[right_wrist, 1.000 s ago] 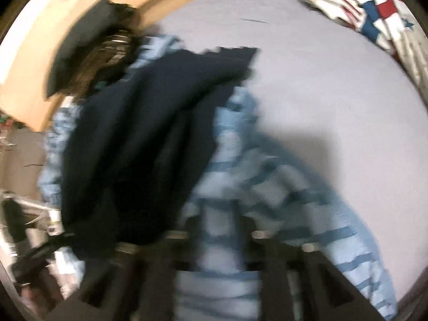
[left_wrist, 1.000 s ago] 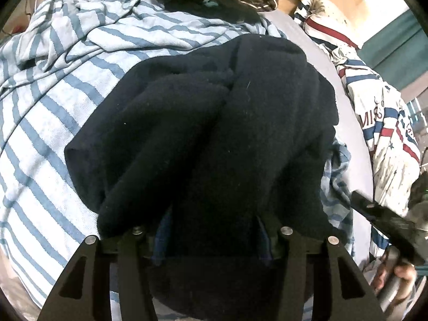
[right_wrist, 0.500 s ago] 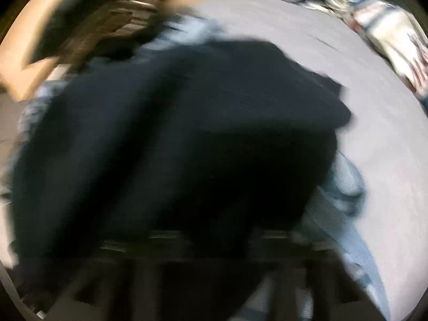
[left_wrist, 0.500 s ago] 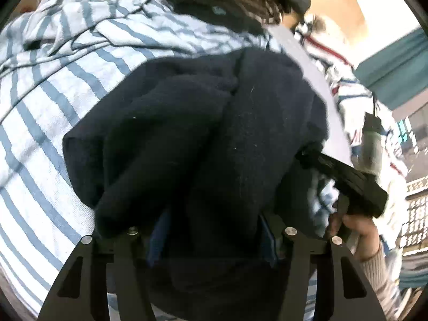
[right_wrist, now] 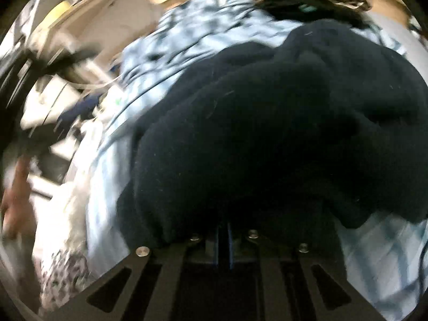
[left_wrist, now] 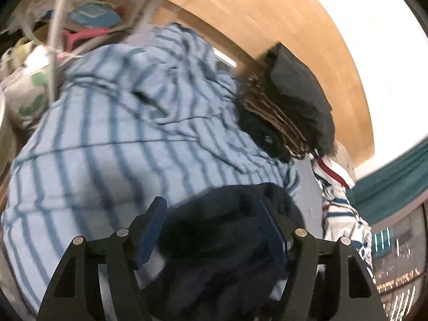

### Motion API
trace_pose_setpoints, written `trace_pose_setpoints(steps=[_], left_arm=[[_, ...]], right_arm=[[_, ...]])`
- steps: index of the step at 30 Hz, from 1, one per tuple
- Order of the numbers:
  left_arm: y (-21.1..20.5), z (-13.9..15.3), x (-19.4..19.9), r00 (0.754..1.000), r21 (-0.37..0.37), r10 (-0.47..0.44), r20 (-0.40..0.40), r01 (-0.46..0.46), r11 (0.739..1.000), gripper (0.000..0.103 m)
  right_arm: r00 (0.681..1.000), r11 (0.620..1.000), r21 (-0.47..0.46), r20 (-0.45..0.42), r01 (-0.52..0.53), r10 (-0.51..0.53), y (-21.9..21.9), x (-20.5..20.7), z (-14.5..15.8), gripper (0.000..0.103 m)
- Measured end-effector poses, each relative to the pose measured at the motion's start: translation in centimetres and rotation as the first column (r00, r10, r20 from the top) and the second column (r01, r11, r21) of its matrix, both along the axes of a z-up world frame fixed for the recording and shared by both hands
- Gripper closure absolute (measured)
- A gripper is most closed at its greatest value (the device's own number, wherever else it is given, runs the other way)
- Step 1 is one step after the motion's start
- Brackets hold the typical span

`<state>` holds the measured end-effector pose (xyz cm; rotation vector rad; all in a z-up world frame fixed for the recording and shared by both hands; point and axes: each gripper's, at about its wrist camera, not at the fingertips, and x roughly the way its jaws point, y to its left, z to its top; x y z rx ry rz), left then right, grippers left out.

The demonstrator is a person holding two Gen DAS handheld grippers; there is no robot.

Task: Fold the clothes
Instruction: 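Press and smooth the folded navy shirt with the left tool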

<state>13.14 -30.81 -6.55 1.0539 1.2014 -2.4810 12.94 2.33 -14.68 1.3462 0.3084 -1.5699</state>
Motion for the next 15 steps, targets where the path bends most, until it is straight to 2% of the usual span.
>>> trace_pose_setpoints(steps=[2, 4, 5, 7, 8, 10, 12, 13, 14, 15], left_arm=[[1.3, 0.8, -3.3, 0.996, -0.013, -0.083, -0.01, 0.083, 0.996, 0.033], [3.9, 1.6, -7.6, 0.983, -0.056, -0.186, 0.003, 0.186, 0.981, 0.033], [5.5, 1.9, -10.0, 0.97, -0.084, -0.241, 0.021, 0.242, 0.967, 0.033], [9.5, 1.7, -14.8, 0.931, -0.131, -0.357, 0.078, 0.365, 0.922, 0.033], [11.9, 0.9, -17.1, 0.899, -0.141, -0.417, 0.129, 0.433, 0.89, 0.033], [16.0, -1.4, -20.0, 0.82, -0.165, -0.506, 0.266, 0.556, 0.814, 0.032], [19.4, -4.2, -21.5, 0.718, -0.179, -0.553, 0.422, 0.664, 0.725, 0.032], [20.6, -6.1, -21.0, 0.665, -0.193, -0.548, 0.507, 0.707, 0.68, 0.032], [21.5, -7.8, -20.3, 0.617, -0.198, -0.539, 0.574, 0.743, 0.64, 0.032], [21.6, -8.8, -19.0, 0.598, -0.193, -0.541, 0.591, 0.756, 0.625, 0.032]], right_arm=[[1.0, 1.0, 0.02, 0.012, -0.024, 0.024, 0.7, 0.9, 0.2, 0.093], [0.999, 0.999, 0.035, 0.001, -0.041, 0.041, 1.6, 1.6, 0.6, 0.093], [0.999, 0.998, 0.039, -0.001, -0.047, 0.047, 1.9, 1.9, 0.7, 0.093], [0.999, 0.999, 0.043, 0.025, -0.033, 0.032, 2.6, 2.1, 1.0, 0.093], [0.999, 0.999, 0.04, 0.034, -0.028, 0.026, 3.3, 2.3, 1.1, 0.093], [0.997, 0.999, 0.018, 0.067, 0.033, -0.035, 4.9, 1.4, 1.7, 0.093], [0.99, 0.995, -0.002, 0.101, 0.095, -0.094, 6.4, 0.6, 2.3, 0.089], [0.985, 0.992, -0.012, 0.119, 0.126, -0.124, 7.2, 0.1, 2.6, 0.084], [0.979, 0.987, -0.021, 0.136, 0.157, -0.153, 8.0, -0.3, 2.8, 0.07], [0.974, 0.983, -0.018, 0.141, 0.182, -0.177, 9.0, -1.0, 3.3, 0.058]])
